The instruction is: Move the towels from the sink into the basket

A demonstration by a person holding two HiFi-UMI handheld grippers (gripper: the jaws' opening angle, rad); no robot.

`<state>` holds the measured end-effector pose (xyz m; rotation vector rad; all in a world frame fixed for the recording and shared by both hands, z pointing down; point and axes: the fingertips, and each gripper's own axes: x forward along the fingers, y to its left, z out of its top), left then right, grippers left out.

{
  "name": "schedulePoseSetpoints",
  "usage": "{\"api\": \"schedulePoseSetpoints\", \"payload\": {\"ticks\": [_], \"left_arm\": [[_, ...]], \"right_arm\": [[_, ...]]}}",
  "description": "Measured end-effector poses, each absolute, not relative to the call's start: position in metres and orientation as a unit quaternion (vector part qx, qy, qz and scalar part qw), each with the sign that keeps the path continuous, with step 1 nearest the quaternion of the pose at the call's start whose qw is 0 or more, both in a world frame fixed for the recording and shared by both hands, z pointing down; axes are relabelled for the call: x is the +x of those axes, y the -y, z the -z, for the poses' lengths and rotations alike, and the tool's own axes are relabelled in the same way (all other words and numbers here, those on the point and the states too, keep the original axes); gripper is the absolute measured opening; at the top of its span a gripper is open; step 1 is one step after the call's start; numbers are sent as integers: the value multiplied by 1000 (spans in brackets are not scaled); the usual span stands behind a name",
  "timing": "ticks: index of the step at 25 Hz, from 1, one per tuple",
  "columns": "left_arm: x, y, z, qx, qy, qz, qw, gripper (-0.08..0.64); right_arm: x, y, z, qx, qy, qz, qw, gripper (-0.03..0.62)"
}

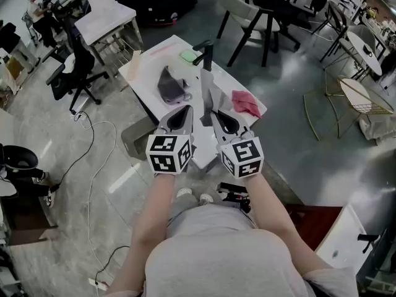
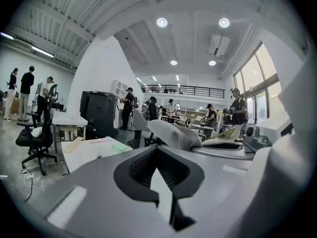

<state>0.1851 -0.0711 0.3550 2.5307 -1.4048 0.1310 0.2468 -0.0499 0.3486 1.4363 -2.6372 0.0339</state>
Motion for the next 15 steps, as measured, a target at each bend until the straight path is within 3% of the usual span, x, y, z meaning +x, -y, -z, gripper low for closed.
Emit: {"api": "schedulePoseSetpoints", "payload": {"ticks": [15], "left_arm": [[161, 65, -353, 859, 498, -37, 108, 2]], "right_arm": [[230, 50, -347, 465, 883, -28, 45, 28]]}}
